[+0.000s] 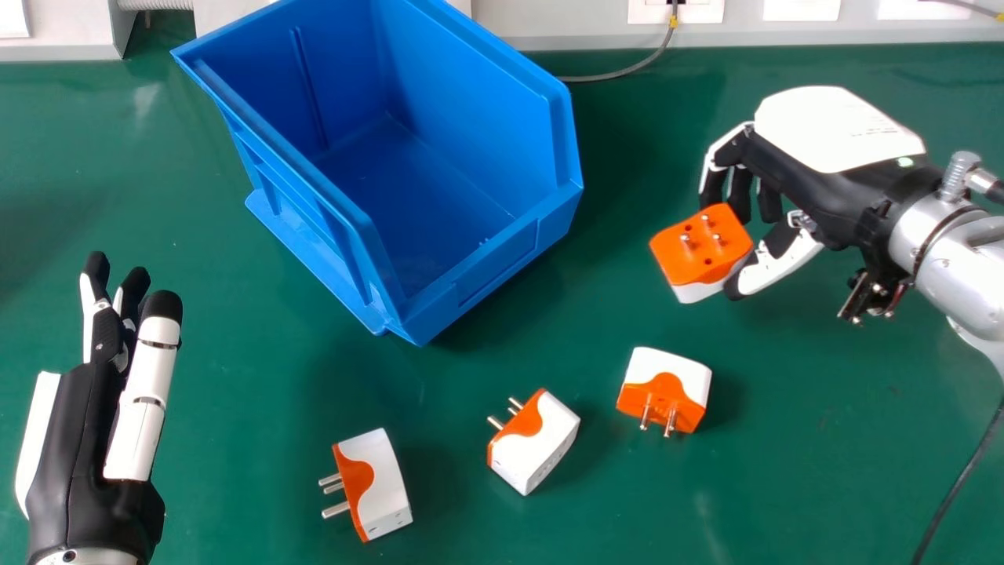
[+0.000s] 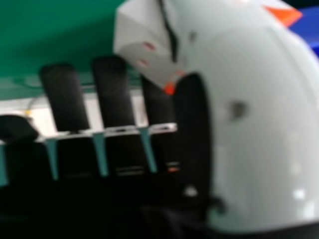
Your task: Pick all objects and put in blue box
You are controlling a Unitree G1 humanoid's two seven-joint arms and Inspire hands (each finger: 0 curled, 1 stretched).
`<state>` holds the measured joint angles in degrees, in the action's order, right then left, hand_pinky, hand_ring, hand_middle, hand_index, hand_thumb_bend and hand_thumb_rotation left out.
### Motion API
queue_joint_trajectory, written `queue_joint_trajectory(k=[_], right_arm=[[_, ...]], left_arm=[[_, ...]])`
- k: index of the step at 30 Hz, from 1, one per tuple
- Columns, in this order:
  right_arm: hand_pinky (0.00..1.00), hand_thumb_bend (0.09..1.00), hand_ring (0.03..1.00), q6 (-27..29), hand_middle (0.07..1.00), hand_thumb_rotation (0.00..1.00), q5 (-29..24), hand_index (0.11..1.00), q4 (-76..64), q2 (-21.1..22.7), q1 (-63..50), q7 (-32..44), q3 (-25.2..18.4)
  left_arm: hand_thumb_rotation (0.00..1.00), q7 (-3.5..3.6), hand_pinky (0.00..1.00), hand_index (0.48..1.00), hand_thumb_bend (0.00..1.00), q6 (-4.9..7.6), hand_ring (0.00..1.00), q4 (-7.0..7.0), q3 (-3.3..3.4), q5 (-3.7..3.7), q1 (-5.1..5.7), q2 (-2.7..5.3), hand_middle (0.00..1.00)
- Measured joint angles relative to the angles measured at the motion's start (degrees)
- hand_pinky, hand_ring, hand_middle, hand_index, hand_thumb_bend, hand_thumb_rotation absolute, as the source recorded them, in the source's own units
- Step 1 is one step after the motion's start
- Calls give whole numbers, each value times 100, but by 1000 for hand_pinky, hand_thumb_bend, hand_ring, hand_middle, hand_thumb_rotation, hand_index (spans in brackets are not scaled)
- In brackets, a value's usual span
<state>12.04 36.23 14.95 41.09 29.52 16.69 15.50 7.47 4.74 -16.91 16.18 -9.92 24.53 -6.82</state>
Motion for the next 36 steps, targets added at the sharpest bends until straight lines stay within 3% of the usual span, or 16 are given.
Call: queue_joint_trajectory(k=[36], right_arm=[[64,511,115,64,446,0,37,489,295,-264,-3,35,-4]], left_arm=[[815,31,962,1000,415,-27,1000,18,43,3,40,-49,1000]])
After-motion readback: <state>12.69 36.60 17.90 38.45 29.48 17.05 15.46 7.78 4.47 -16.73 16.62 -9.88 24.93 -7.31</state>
